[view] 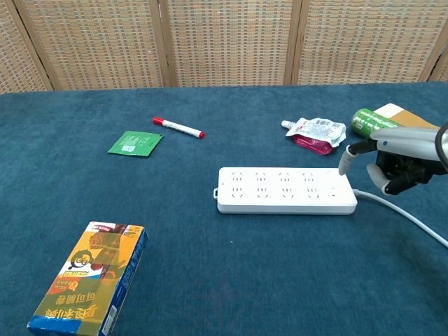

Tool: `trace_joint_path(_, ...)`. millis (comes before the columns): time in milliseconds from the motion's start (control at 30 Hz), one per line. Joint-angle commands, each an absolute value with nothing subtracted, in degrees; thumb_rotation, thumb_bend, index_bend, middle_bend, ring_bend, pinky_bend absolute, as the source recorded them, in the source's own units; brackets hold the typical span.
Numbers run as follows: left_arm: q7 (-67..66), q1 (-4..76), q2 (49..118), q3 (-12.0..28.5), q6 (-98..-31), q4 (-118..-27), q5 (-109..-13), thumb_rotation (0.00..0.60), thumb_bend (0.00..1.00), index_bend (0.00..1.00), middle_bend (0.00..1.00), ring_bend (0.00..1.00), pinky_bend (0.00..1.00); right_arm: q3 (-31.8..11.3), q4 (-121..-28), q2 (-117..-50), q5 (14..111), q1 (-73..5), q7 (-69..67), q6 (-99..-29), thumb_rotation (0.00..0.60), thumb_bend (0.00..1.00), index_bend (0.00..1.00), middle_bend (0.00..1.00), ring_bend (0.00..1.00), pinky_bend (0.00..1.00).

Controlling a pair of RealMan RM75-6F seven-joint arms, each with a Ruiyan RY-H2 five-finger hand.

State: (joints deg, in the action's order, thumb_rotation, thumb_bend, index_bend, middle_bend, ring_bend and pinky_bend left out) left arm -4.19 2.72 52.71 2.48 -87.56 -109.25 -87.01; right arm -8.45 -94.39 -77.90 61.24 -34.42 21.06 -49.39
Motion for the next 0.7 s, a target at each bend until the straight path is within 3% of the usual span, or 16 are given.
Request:
trace_joint_path(33, -4.35, 2.74, 52.8, 2.49, -87.55, -109.29, -86.96, 0.6, 0.0, 0.0, 0.0, 0.0, 0.0, -8.11, -94.16, -79.05, 60.37, -35.28, 22.4, -49.92, 0.6, 0.81, 0.28, 0.93, 0.93, 1.0)
trace_joint_path(700, -3.97, 2.8, 52.6, 2.29, -87.29, -108.73, -86.73, 0.6, 0.0, 0.0, 0.0, 0.0, 0.0, -6.3, -92.73, -82.04, 51.99, -39.6, 28.54, -50.4, 0.6, 0.81, 0.28, 0.93, 0.93, 1.0)
